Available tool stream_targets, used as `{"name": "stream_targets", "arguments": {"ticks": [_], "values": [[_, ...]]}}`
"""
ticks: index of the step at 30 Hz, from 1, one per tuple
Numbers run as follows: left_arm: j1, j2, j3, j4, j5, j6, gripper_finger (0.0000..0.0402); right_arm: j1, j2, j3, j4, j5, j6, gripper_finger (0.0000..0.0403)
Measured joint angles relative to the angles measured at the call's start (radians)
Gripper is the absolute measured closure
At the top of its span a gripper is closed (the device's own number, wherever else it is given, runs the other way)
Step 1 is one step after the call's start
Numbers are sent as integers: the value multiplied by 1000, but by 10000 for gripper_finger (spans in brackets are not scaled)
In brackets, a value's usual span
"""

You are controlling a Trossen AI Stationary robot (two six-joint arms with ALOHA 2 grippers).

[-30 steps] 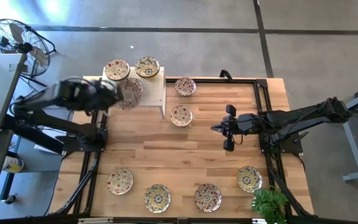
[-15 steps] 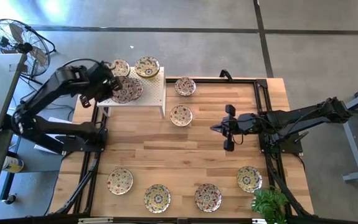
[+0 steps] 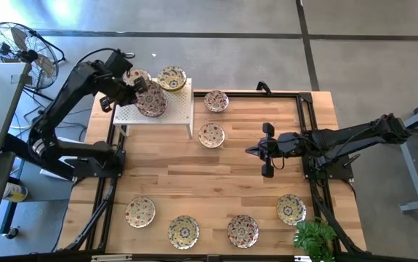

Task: Pick & Place Mini bowls
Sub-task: Stack the orange patterned bowl on the orange patterned bowl on the shelf, then stack the yellow patterned bowl on the yellow patterned bowl on the shelf

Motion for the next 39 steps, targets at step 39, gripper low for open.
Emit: {"name": "stream_targets", "arguments": {"ticks": [39], "values": [[16,101,6,-64,59,175,319,0,0,0,16,32,-24,402]]}}
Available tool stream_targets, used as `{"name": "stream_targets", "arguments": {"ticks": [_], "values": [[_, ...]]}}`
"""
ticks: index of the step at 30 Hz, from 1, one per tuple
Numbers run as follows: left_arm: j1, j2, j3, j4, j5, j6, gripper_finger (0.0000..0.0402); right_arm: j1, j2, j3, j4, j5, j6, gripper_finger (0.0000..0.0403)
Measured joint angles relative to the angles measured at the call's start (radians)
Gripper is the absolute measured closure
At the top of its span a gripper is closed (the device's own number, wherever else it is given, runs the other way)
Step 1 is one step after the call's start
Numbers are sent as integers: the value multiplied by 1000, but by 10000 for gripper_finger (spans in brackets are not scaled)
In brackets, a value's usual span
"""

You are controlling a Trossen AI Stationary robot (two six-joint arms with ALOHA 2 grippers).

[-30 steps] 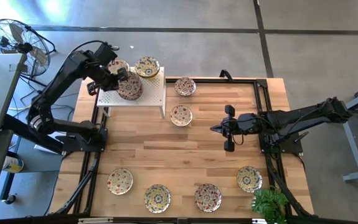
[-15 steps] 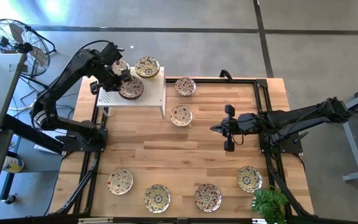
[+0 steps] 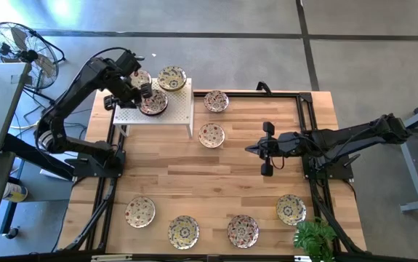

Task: Pick & Place Mini bowls
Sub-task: Stack the yellow patterned bowl on the yellow patterned bowl on the shelf

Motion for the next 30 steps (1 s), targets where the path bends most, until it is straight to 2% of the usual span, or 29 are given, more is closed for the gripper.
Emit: {"name": "stream_targets", "arguments": {"ticks": [8,10,13,16,18,21,24,28,30], "values": [[-7,-84,57,23,-92,128,301,0,0,0,0,11,27,402],[-47,-126,55,42,-162,141,301,0,0,0,1,26,59,402],[-159,-178,32,126,-262,143,301,0,0,0,1,66,121,399],[-305,-204,-12,282,-353,154,309,0,0,0,1,103,177,400],[-407,-216,-50,396,-406,211,319,0,0,0,1,116,215,402],[-539,-224,-120,583,-469,373,338,0,0,0,2,140,311,401],[-650,-220,-195,751,-485,516,358,0,0,0,0,178,380,399],[-703,-152,-241,821,-434,514,371,-1,0,0,-1,214,395,401],[-703,-103,-240,863,-374,521,379,-3,0,0,-8,222,421,402]]}}
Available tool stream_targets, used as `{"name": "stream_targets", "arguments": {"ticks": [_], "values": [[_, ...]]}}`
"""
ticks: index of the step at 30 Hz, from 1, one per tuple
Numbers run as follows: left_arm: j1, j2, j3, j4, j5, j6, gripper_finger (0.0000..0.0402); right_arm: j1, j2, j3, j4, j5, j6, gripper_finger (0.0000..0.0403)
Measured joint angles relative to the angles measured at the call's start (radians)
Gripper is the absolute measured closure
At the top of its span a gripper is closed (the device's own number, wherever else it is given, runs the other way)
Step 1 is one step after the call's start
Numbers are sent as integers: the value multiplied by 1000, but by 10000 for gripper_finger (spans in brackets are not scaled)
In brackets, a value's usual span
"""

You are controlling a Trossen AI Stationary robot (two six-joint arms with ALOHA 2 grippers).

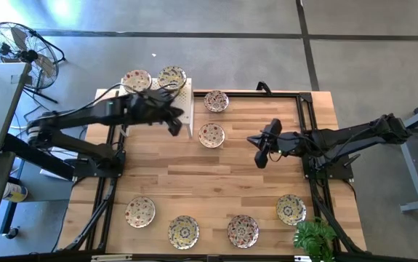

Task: Pick & Place Mini bowls
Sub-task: Stack the yellow patterned bowl on the yellow patterned bowl on the shelf

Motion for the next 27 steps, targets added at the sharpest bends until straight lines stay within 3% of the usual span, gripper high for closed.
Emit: {"name": "stream_targets", "arguments": {"ticks": [3,5,11,15,18,27], "values": [[-31,18,-23,77,89,111,397,-8,0,0,-28,-5,39,400],[-65,11,-69,263,138,162,397,-10,0,0,-42,-9,38,396],[-117,-17,-291,638,245,143,400,-10,0,0,-94,-119,104,358],[-147,-40,-408,725,257,90,401,0,0,0,-166,-224,161,315],[-179,-54,-462,827,208,84,401,14,0,9,-273,-332,174,283],[-201,-175,-559,818,155,116,401,81,0,96,-698,-629,210,234]]}}
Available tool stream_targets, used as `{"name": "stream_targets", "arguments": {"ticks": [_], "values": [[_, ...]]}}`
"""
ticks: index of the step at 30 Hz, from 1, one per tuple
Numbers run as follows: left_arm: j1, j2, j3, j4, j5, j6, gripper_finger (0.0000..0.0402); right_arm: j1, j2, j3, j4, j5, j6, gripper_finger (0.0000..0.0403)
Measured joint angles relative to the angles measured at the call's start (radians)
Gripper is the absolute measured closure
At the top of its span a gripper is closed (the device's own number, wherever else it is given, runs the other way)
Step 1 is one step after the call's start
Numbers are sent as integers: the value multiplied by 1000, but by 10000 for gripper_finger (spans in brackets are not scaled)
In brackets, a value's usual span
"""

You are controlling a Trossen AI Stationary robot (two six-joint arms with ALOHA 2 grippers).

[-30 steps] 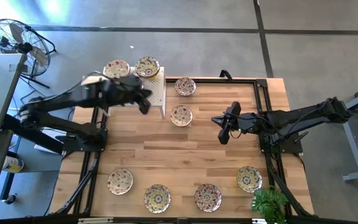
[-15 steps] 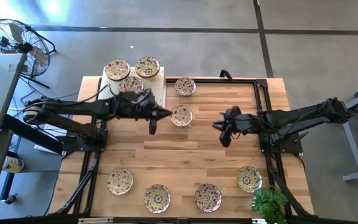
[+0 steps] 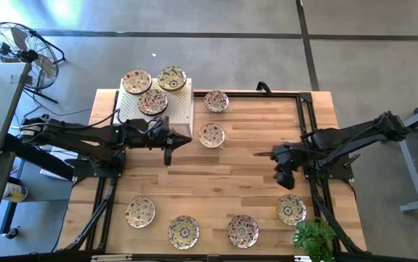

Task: Pick & Place Mini bowls
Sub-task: Stack the yellow patterned bowl on the yellow patterned bowl on the shelf

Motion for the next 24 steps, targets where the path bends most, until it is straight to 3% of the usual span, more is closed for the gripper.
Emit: {"name": "stream_targets", "arguments": {"ticks": [4,16,24], "values": [[0,-63,-65,-11,-8,2,401,40,8,-41,-70,-91,-1,233],[0,-83,-133,7,-25,-102,401,121,8,-253,188,-279,-1,233],[0,-83,-133,6,-30,-103,401,173,8,-372,343,-284,51,254]]}}
